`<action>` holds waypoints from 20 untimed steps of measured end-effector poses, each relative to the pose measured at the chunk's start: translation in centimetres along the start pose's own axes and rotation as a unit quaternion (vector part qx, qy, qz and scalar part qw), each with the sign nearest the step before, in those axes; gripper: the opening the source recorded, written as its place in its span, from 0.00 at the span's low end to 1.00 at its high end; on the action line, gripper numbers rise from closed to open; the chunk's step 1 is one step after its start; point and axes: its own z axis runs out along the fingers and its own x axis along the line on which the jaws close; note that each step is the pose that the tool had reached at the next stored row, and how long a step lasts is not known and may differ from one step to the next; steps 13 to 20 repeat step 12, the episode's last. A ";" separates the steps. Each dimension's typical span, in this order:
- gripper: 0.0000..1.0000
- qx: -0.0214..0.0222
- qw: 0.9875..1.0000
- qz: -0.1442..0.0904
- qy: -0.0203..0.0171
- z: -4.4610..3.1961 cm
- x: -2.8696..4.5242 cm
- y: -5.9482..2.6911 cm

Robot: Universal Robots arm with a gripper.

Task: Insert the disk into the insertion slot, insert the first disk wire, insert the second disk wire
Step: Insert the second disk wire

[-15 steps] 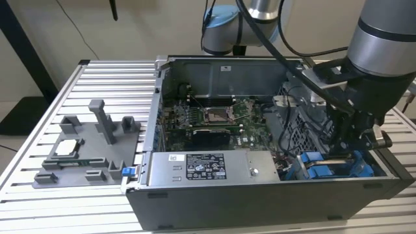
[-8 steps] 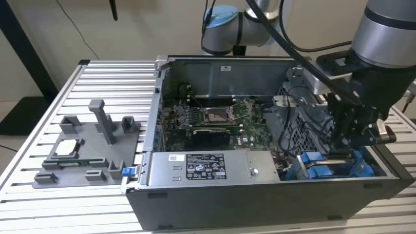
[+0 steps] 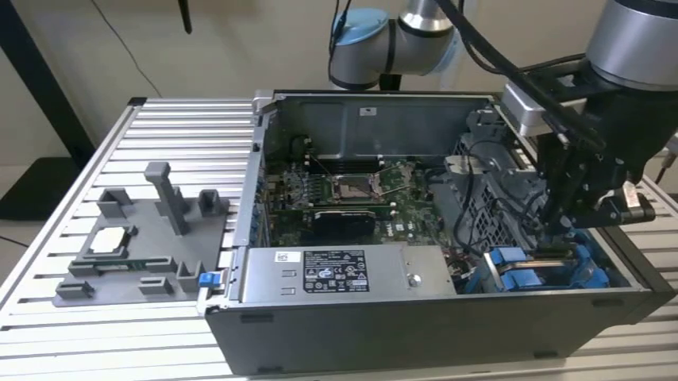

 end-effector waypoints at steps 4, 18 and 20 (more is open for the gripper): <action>1.00 -0.005 1.000 0.000 0.000 -0.99 -0.03 -0.14; 1.00 -0.006 1.000 0.000 0.000 -1.50 -0.05 -0.22; 1.00 -0.006 1.000 0.000 0.000 -1.50 -0.05 -0.22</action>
